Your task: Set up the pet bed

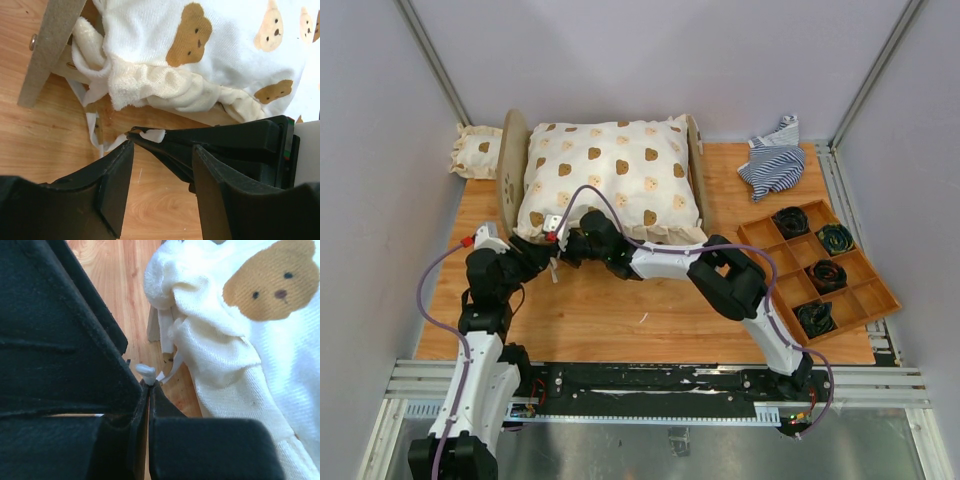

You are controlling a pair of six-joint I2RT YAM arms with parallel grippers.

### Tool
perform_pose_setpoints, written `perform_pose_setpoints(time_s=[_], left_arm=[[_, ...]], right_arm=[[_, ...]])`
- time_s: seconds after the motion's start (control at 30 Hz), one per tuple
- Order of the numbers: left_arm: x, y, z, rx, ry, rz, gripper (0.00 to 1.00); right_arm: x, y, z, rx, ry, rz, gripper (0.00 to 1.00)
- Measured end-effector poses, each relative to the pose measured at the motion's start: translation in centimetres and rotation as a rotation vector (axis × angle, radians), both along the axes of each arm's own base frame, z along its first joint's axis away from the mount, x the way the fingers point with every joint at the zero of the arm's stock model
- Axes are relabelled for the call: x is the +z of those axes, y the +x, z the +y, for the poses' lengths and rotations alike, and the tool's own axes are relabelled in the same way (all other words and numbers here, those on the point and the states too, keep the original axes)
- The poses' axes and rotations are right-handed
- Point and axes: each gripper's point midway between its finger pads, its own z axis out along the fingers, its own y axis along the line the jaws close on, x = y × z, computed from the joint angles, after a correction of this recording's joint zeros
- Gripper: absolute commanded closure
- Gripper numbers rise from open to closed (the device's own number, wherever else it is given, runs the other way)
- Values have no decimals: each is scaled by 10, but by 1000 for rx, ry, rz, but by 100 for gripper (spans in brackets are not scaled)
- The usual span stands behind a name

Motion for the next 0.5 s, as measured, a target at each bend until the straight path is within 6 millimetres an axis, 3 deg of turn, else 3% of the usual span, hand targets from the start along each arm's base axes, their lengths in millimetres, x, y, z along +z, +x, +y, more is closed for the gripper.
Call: perform_pose_setpoints(time_s=[0.13, 0.27, 0.43, 0.5], left_arm=[[-5, 4, -2, -3, -21, 3, 45], [-9, 10, -2, 6, -46, 17, 53], [-16, 18, -2, 21, -82, 37, 77], [-19, 21, -3, 23, -95, 48, 96]], right_arm=[[-3, -2, -1, 5, -9, 15, 100], [-4, -4, -1, 10, -11, 23, 100], [-4, -5, -1, 16, -11, 30, 100], [-5, -5, -1, 17, -14, 33, 100]])
